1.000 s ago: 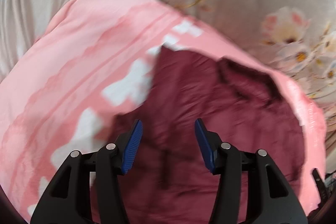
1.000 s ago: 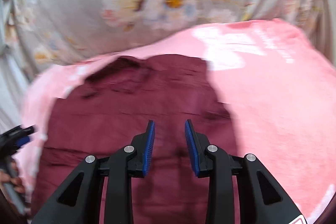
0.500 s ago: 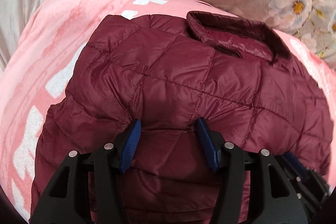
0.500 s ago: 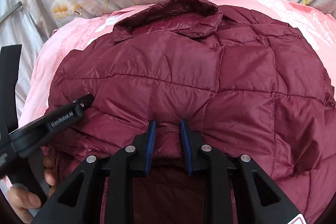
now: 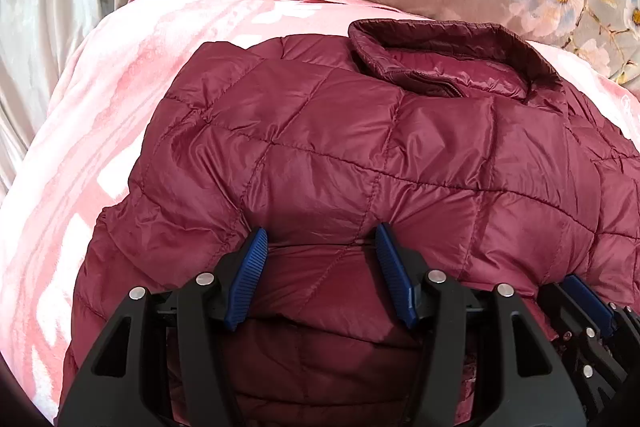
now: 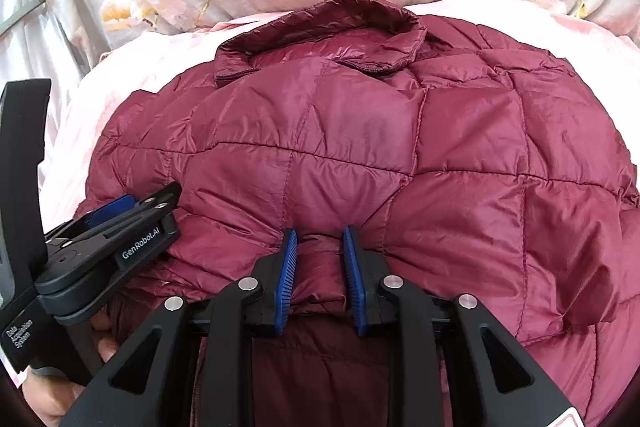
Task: Fold large clothes
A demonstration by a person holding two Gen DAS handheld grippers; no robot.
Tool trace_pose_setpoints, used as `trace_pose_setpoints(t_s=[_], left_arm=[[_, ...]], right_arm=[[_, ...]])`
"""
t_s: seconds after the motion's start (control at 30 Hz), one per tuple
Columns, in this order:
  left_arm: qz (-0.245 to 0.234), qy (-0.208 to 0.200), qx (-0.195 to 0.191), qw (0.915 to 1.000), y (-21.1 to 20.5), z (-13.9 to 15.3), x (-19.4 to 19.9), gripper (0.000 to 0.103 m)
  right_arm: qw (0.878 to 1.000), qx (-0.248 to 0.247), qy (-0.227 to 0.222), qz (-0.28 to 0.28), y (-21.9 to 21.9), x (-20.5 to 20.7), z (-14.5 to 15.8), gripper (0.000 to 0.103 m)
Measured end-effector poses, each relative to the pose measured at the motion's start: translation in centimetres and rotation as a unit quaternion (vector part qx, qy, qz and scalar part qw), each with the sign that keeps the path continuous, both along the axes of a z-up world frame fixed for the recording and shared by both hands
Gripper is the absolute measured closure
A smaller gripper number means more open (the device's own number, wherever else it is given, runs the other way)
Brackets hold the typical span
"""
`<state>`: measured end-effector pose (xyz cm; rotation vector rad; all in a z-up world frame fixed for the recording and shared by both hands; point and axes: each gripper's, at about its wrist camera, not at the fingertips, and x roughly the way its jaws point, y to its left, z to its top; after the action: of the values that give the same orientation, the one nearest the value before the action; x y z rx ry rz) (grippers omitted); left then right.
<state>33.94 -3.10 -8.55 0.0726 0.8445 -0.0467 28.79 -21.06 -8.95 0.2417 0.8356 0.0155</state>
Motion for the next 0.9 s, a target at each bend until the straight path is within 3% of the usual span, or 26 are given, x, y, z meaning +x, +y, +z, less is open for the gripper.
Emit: trace_pose_setpoints(t_s=[0.07, 0.17, 0.23, 0.33, 0.43, 0.53, 0.57, 0.6, 0.63, 0.8, 0.9], left_arm=[[-0.007, 0.004, -0.022, 0.9997, 0.5, 0.4, 0.1, 0.048], [-0.022, 0.035, -0.099, 0.9942, 2.5, 2.4, 0.7, 0.048], [-0.017, 0.034, -0.176, 0.9836, 4.1, 4.9, 2.0, 0.048], [-0.021, 0.033, -0.234, 0.9713, 4.1, 7.6, 5.5, 0.037], [-0.021, 0.067, -0.24, 0.9683, 2.4, 7.3, 10.2, 0.037], [-0.018, 0.124, -0.266, 0.9559, 0.8, 4.8, 13.8, 0.044], [-0.016, 0.142, -0.268, 0.9528, 0.3, 3.7, 14.4, 0.06], [-0.021, 0.155, -0.264, 0.9518, -0.3, 3.0, 14.8, 0.08], [-0.026, 0.162, -0.26, 0.9517, -0.7, 2.5, 14.8, 0.087], [-0.038, 0.132, -0.226, 0.9645, -0.6, 1.8, 13.2, 0.093], [-0.04, 0.118, -0.22, 0.9675, -0.5, 0.9, 12.6, 0.093]], right_arm=[[1.0, 0.012, 0.008, 0.011, -0.6, 0.0, 0.5, 0.079], [0.999, 0.047, -0.008, 0.006, -2.8, 0.0, 2.8, 0.074], [0.997, 0.077, -0.025, -0.013, -5.2, 1.1, 4.5, 0.068], [0.99, 0.129, -0.031, -0.04, -8.2, 3.6, 6.1, 0.065], [0.988, 0.139, -0.012, -0.067, -9.9, 7.3, 5.8, 0.065], [0.983, 0.164, 0.023, -0.076, -10.8, 10.4, 3.8, 0.064], [0.982, 0.172, 0.031, -0.075, -10.9, 11.0, 3.1, 0.066], [0.981, 0.177, 0.041, -0.07, -10.8, 11.7, 2.4, 0.079], [0.982, 0.174, 0.042, -0.063, -10.6, 12.0, 2.4, 0.09], [0.992, 0.116, -0.017, -0.042, -10.0, 10.7, 4.9, 0.095], [0.997, 0.059, 0.025, -0.043, -9.2, 11.5, 2.4, 0.095]])
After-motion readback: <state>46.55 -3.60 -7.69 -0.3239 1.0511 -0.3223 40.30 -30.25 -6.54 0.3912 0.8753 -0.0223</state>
